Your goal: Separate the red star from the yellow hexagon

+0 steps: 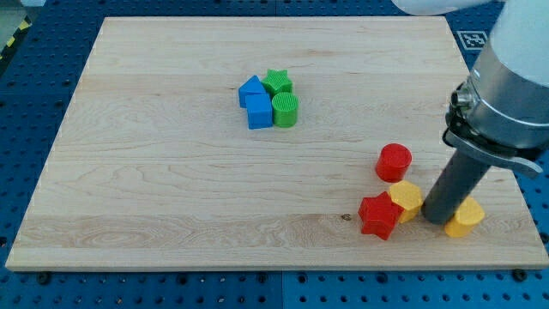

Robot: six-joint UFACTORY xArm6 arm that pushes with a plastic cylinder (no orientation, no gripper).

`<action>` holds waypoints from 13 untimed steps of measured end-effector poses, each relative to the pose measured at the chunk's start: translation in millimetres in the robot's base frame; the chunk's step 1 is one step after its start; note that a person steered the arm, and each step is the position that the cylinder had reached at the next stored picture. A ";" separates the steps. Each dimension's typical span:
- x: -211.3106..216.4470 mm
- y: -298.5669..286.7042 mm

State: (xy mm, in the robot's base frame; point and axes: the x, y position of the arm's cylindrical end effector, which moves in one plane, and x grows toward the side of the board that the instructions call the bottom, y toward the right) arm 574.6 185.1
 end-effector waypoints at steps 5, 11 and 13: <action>10.2 34.4; 10.3 -9.0; 9.2 -37.2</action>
State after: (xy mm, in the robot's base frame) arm 583.8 147.9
